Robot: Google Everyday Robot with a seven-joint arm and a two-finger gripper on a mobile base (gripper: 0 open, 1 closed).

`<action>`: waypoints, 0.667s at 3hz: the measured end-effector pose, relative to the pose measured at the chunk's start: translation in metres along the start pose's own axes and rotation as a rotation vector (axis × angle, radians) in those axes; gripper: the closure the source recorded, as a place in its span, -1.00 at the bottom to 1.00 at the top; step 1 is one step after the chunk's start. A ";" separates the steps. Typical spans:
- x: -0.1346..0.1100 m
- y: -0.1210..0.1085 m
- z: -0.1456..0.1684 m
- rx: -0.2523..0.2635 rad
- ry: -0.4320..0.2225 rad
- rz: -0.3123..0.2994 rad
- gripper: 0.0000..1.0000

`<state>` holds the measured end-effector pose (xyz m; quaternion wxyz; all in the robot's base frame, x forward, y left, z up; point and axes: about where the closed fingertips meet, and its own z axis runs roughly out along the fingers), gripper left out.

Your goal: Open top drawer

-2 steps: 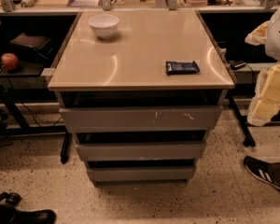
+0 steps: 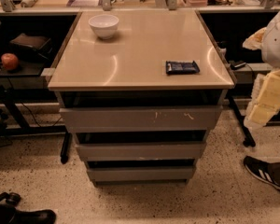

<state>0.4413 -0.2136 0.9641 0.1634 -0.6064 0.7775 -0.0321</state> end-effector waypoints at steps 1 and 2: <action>0.004 0.013 0.038 -0.012 -0.054 -0.015 -1.00; 0.011 0.046 0.102 -0.042 -0.123 -0.024 -1.00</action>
Offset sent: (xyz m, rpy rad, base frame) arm 0.0356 0.0427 -0.2747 0.2536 -0.2224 0.0247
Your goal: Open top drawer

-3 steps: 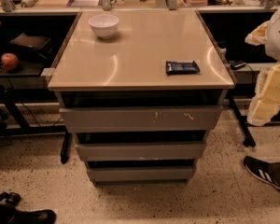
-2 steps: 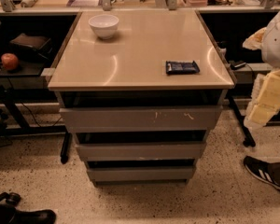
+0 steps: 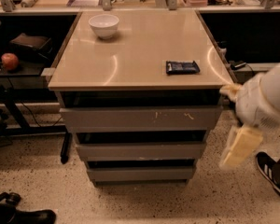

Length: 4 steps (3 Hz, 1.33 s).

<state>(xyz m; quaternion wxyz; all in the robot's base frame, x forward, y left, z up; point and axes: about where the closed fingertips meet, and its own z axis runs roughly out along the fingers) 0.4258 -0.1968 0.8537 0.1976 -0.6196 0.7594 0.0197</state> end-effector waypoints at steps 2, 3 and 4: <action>0.005 0.058 0.101 -0.044 -0.052 0.014 -1.00; -0.002 0.035 0.098 0.062 -0.054 0.009 -1.00; -0.019 -0.022 0.080 0.279 -0.054 0.001 -1.00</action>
Offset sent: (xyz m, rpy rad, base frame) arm -0.0178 0.0234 -0.0684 0.0557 0.0279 0.0072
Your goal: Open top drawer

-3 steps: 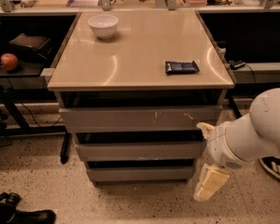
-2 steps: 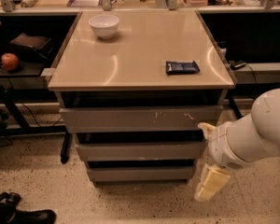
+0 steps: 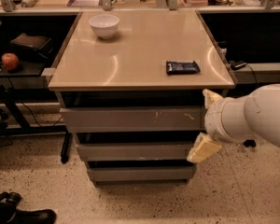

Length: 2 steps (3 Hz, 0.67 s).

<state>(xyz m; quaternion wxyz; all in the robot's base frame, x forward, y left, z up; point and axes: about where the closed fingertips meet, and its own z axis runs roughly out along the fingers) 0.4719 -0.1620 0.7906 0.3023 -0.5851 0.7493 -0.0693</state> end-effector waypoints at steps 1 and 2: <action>-0.005 -0.021 -0.002 0.082 -0.018 -0.001 -1.00; -0.005 -0.021 -0.002 0.082 -0.018 -0.001 -1.00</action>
Offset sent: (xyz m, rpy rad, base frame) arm 0.0171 -0.0025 0.0129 0.0017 -0.0807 -0.0231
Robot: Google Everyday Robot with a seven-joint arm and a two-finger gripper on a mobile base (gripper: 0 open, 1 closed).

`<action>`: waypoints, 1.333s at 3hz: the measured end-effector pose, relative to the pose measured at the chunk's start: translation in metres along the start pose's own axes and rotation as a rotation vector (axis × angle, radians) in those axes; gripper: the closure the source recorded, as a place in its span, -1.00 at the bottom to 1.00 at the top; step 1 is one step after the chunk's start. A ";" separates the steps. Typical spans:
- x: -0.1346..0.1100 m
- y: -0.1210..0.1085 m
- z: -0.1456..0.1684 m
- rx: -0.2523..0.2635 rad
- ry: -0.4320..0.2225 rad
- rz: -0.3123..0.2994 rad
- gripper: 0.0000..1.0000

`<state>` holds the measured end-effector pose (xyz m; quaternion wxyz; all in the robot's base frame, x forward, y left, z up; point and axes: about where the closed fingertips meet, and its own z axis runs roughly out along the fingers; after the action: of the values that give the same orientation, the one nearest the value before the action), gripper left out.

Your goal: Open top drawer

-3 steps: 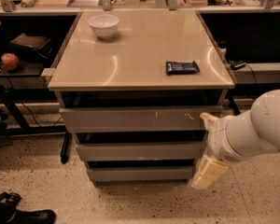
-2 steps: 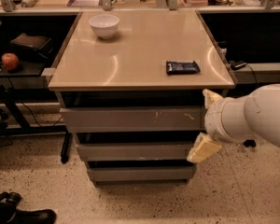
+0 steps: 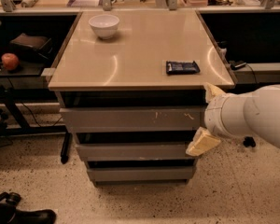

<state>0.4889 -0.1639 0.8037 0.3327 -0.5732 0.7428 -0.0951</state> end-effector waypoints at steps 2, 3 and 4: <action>-0.009 -0.012 0.015 0.102 -0.026 0.047 -1.00; -0.011 -0.010 0.017 0.108 -0.035 0.052 -1.00; -0.018 0.010 0.040 0.119 -0.048 0.018 -1.00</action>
Offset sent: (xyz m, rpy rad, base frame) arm 0.0081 0.0060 -0.0076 0.0053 -0.0337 -0.0184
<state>0.5076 -0.1346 0.7747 0.3849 -0.5478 0.7327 -0.1223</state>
